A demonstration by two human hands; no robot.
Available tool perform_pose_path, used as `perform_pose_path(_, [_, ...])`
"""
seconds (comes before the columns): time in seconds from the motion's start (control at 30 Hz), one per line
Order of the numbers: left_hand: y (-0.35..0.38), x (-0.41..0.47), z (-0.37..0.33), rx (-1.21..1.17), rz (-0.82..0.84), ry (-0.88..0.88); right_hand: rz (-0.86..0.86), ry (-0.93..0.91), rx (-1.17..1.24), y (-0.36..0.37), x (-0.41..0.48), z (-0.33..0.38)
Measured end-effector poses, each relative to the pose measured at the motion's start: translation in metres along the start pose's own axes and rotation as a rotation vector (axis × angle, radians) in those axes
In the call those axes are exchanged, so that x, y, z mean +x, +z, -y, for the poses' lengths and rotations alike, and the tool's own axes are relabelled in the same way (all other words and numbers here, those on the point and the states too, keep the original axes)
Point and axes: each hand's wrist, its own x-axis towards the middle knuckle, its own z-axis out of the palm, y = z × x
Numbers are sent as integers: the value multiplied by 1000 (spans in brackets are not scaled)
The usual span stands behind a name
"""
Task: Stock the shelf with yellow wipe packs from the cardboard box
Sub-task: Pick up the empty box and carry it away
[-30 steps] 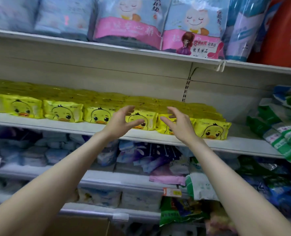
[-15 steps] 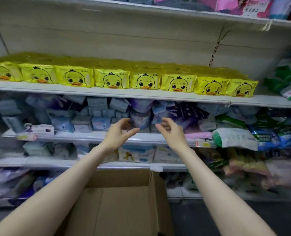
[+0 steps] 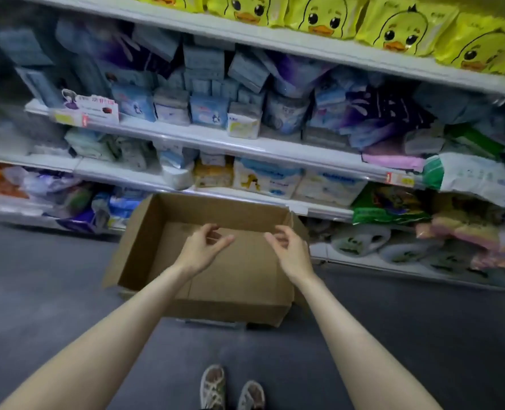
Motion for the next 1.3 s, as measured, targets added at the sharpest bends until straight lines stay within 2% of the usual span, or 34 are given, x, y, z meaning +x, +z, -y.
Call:
perform_pose_path(0.27, [34, -28, 113, -112, 64, -428, 94, 309, 29, 74, -21, -85])
perform_pose_path(0.53, [58, -27, 165, -290, 104, -680, 93, 540, 139, 124, -32, -126])
perform_pose_path(0.7, [66, -9, 187, -377, 73, -782, 106, 701, 177, 145, -21, -145])
perform_pose_path(1.0, [77, 16, 211, -502, -13, -860, 89, 903, 331, 167, -4, -167])
perform_pose_path(1.3, [74, 2, 206, -732, -14, -878, 95, 915, 483, 154, -20, -163])
